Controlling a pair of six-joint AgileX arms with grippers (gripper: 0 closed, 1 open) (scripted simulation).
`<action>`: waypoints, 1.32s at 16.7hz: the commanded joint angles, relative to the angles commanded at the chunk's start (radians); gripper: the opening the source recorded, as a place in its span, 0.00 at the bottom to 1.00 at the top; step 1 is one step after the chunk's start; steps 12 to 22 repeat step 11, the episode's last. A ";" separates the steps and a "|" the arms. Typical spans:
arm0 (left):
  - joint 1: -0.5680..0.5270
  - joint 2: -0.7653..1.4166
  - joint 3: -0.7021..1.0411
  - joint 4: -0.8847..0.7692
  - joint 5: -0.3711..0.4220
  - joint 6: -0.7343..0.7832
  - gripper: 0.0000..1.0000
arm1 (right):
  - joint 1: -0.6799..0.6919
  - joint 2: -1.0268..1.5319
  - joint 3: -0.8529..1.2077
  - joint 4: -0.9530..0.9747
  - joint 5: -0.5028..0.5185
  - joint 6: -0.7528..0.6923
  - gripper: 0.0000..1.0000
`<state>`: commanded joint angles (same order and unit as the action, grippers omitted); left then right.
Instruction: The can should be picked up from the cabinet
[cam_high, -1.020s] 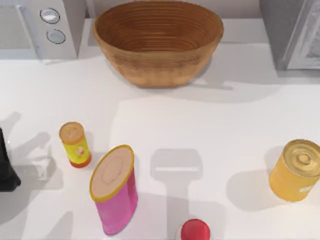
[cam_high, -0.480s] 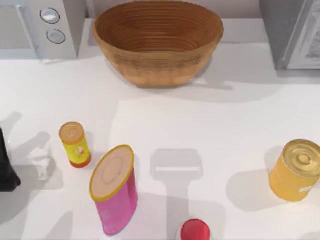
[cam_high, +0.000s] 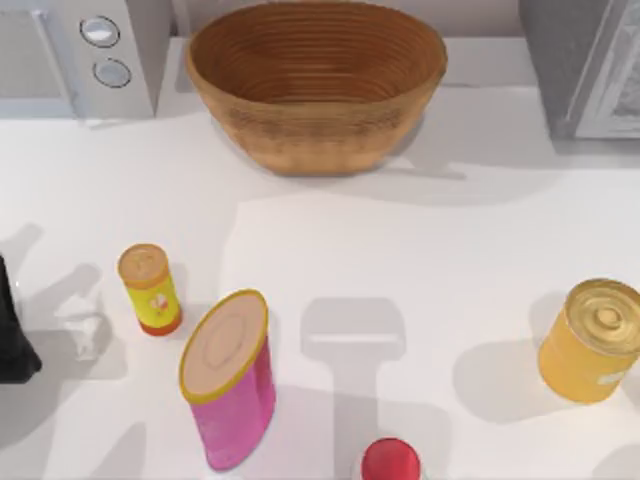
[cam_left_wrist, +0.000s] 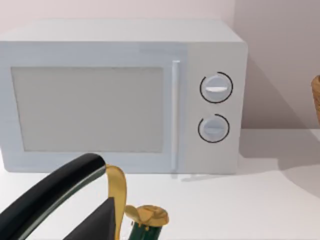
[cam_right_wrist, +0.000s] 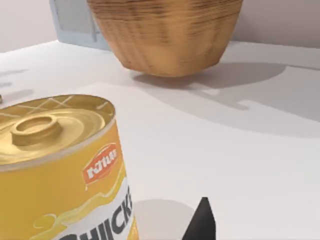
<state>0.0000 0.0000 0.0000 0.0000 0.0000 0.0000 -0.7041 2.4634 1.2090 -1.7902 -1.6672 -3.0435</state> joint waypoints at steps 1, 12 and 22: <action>0.000 0.000 0.000 0.000 0.000 0.000 1.00 | 0.000 0.000 0.000 0.000 0.000 0.000 0.68; 0.000 0.000 0.000 0.000 0.000 0.000 1.00 | 0.000 0.000 0.000 0.000 0.000 0.000 1.00; 0.000 0.000 0.000 0.000 0.000 0.000 1.00 | 0.000 0.000 0.000 0.000 0.000 0.000 1.00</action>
